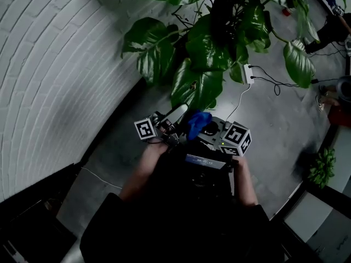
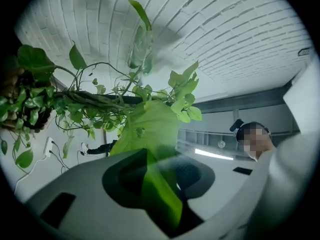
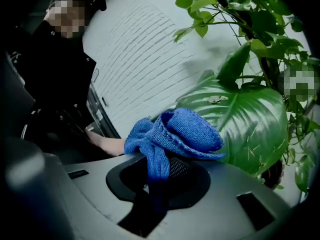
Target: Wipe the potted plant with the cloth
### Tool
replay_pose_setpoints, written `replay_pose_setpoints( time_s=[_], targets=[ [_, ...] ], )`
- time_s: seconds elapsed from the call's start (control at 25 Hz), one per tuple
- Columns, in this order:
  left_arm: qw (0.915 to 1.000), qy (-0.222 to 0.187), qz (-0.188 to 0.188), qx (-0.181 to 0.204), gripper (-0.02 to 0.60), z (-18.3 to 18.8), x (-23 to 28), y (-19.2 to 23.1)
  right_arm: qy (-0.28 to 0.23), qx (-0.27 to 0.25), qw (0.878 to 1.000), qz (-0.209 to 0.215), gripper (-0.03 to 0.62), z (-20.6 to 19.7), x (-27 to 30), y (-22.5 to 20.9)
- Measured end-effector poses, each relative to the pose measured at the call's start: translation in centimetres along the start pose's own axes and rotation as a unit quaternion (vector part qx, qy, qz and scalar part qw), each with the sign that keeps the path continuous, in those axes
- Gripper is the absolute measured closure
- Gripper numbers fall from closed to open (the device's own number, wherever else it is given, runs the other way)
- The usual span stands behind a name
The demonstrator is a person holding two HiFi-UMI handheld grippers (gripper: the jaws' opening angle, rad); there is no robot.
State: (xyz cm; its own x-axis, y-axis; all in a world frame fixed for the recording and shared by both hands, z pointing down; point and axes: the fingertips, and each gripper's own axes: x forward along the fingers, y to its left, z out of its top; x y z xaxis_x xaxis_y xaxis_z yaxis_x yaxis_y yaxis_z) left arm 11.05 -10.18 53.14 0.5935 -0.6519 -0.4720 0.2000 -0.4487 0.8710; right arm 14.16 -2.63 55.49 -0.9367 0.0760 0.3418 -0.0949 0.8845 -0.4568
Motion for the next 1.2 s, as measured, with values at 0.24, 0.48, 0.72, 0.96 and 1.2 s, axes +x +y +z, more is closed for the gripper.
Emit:
replay_pose_setpoints(
  time_s=[0.24, 0.48, 0.72, 0.96, 1.2],
  targets=[
    [0.9987, 0.003, -0.009, 0.051, 0.329, 1.4, -0.9, -1.7, -0.115, 0.015, 0.993, -0.007, 0.487, 6.3, -6.6, -1.1],
    [0.9964, 0.008, -0.026, 0.081, 0.305, 2.7, 0.2, -2.8, -0.148, -0.047, 0.981, -0.114, 0.487, 15.5, -8.2, -5.1],
    [0.999, -0.01, -0.01, 0.042, 0.305, 2.7, 1.0, 0.0, -0.104, -0.075, 0.972, -0.195, 0.487, 19.0, -3.8, -10.4],
    [0.9895, -0.132, 0.018, -0.057, 0.289, 4.7, -2.0, 4.3, -0.101, -0.064, 0.963, -0.241, 0.487, 19.9, -2.6, -12.8],
    [0.9847, -0.16, 0.005, -0.068, 0.253, 6.2, -2.5, 4.9, -0.1, -0.05, 0.962, -0.251, 0.487, 19.5, -3.0, -13.3]
  ],
)
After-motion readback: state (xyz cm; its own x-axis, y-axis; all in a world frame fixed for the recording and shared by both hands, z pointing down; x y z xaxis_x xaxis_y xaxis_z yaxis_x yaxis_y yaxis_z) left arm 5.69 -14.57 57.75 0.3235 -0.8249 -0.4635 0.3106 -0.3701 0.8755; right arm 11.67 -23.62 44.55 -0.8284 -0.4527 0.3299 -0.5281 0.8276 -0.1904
